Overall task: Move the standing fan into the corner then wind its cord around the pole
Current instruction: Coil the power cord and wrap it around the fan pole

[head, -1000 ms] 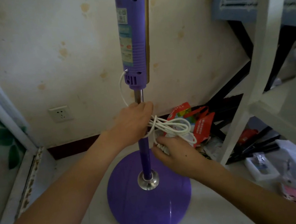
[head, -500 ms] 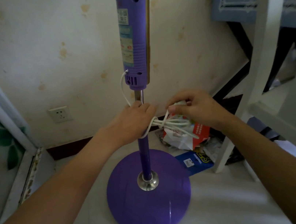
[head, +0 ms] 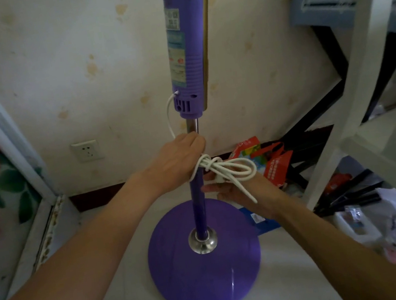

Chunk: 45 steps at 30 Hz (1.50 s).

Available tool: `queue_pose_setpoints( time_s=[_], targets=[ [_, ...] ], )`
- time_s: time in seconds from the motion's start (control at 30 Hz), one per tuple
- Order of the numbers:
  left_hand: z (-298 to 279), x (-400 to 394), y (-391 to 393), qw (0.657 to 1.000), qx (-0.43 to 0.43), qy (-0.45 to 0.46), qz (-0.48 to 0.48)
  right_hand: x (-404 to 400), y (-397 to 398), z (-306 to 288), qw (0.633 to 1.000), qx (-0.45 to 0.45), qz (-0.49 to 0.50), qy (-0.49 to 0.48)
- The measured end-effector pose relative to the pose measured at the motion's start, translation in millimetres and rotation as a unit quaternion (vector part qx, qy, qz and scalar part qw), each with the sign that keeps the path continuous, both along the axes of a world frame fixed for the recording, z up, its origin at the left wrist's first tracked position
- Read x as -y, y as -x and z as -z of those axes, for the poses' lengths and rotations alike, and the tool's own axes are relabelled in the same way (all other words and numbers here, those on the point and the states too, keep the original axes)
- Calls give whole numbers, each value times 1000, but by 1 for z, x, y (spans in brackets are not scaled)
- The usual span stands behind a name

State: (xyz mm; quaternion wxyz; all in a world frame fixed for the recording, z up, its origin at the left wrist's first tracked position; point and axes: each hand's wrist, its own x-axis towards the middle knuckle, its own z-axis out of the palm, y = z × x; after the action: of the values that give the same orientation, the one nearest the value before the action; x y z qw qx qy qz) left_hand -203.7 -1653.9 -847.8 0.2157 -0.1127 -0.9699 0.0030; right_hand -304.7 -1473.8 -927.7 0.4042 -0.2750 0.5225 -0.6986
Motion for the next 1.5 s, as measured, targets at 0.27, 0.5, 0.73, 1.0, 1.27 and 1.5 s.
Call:
queue_pose_setpoints(
  time_s=[0.27,0.5,0.73,1.0,1.27,1.5],
  targets=[
    [2,3,7,990,44,124,-56,-32,14,-45,991,14,-99,-91],
    [-1,1,12,982,71,157,-82,-2,-7,-66,846,-462,-47,-263],
    [1,8,2,989,2,146,-7,2,-11,-21,983,-40,-163,-69],
    [2,11,1,995,6,97,2,9,-13,-9,980,59,-182,-49],
    [-38,21,-2,966,256,26,-37,12,-20,-16,976,-107,-177,-72],
    [-75,23,-12,958,245,-147,-25,3,-16,-15,960,-223,-139,-102]
  ],
)
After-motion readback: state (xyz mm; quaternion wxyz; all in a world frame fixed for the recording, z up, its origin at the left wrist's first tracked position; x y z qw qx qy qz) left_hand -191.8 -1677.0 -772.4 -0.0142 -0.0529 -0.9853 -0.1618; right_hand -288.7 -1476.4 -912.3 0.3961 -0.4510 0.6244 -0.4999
